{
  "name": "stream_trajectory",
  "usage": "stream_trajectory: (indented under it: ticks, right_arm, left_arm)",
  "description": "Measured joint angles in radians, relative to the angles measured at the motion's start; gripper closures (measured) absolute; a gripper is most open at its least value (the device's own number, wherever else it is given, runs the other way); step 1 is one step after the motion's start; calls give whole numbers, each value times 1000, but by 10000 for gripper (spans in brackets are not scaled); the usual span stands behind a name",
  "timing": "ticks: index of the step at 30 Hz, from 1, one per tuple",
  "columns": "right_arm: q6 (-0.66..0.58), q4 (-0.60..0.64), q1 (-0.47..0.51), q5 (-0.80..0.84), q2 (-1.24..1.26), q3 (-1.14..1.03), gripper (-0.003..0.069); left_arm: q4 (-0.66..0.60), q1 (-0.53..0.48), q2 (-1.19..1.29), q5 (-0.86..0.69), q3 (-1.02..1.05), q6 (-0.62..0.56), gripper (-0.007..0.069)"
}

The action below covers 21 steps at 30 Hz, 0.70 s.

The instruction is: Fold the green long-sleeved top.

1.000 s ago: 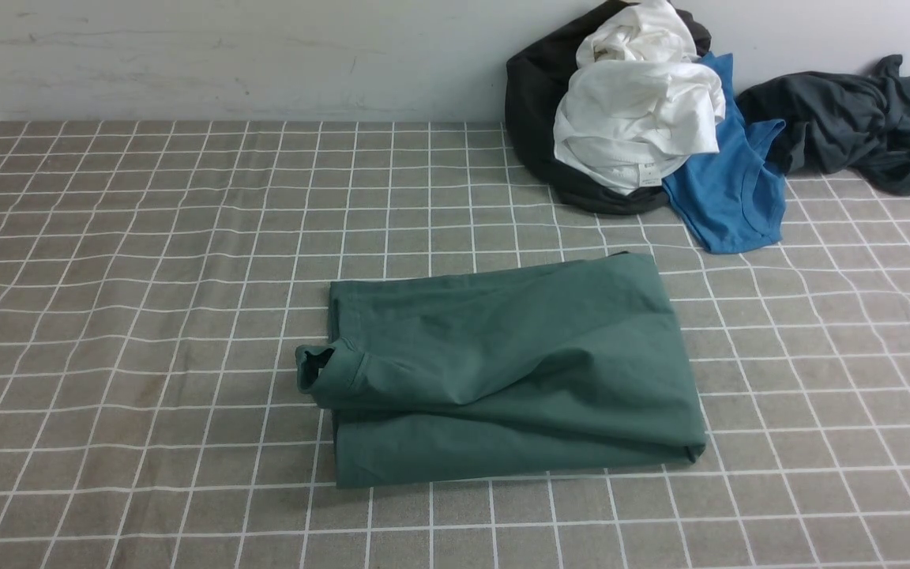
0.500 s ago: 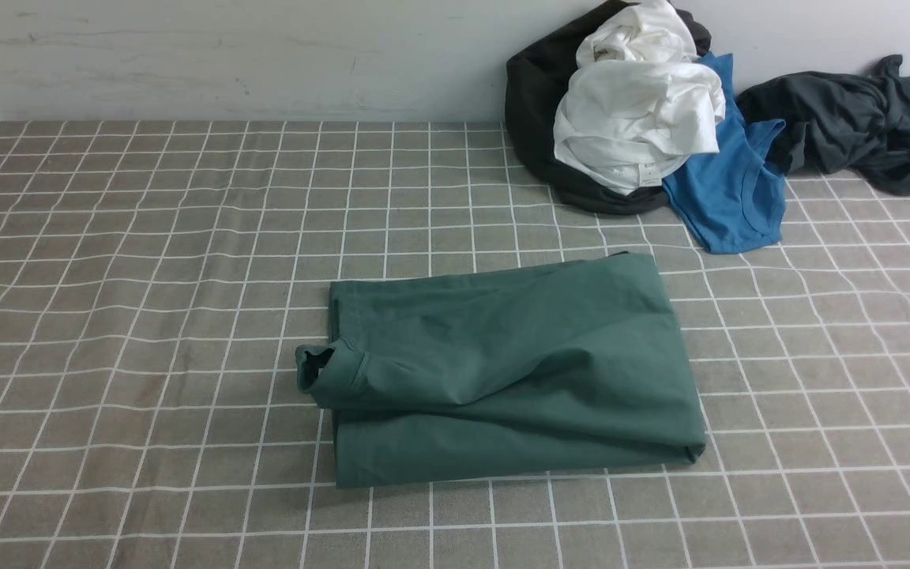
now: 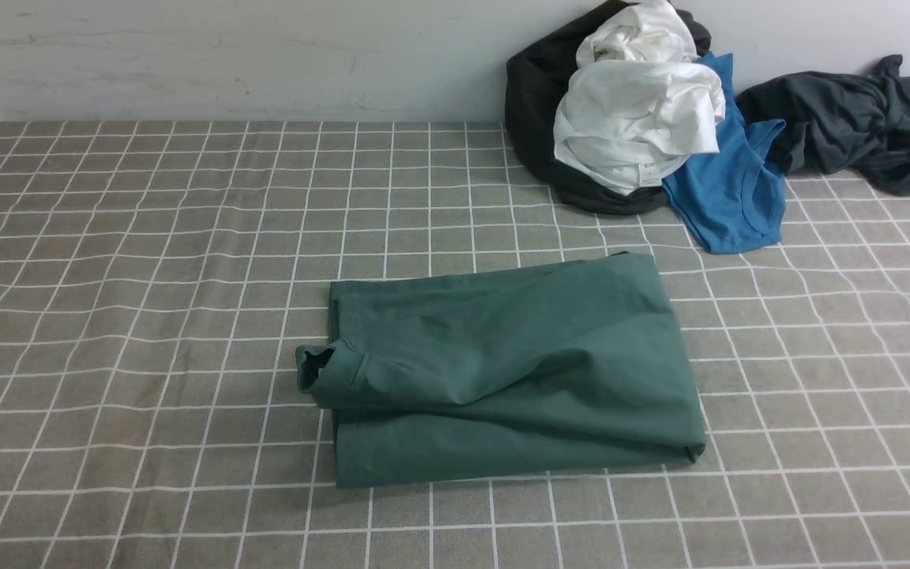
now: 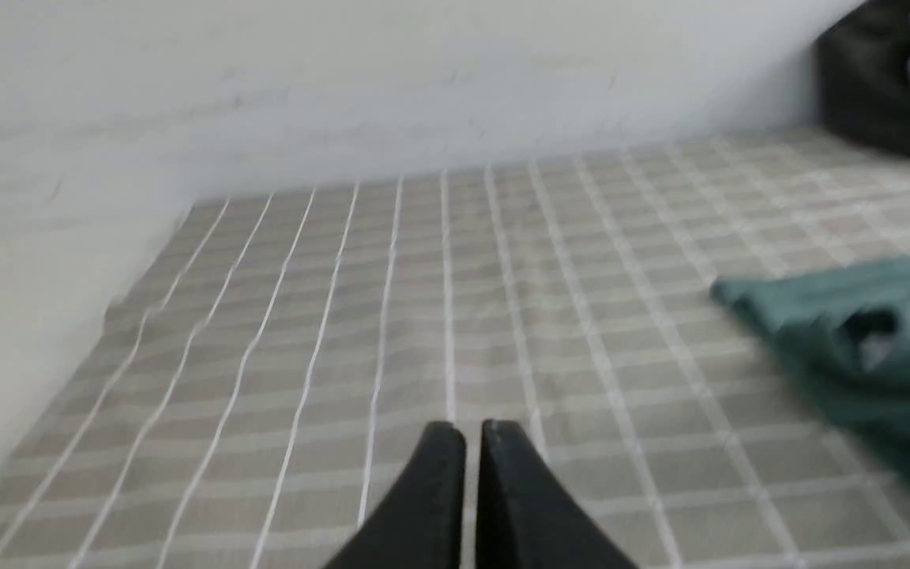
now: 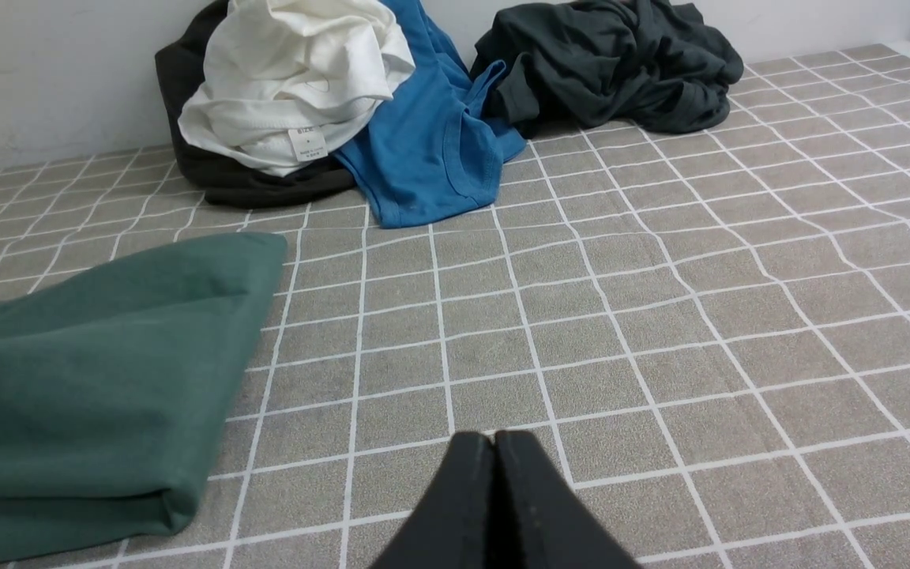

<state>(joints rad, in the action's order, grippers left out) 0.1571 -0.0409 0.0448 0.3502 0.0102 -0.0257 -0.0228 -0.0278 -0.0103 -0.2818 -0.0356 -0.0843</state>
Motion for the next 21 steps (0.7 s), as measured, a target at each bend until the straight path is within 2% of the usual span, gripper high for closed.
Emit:
stream_trajectory:
  ticks: [5, 21]
  right_arm:
    - [0, 0, 0, 1, 0, 0, 673]
    - [-1, 0, 0, 1, 0, 0, 673]
  left_arm:
    - [-1, -28, 0, -62, 61, 28, 611]
    - [-1, -28, 0, -63, 61, 42, 611]
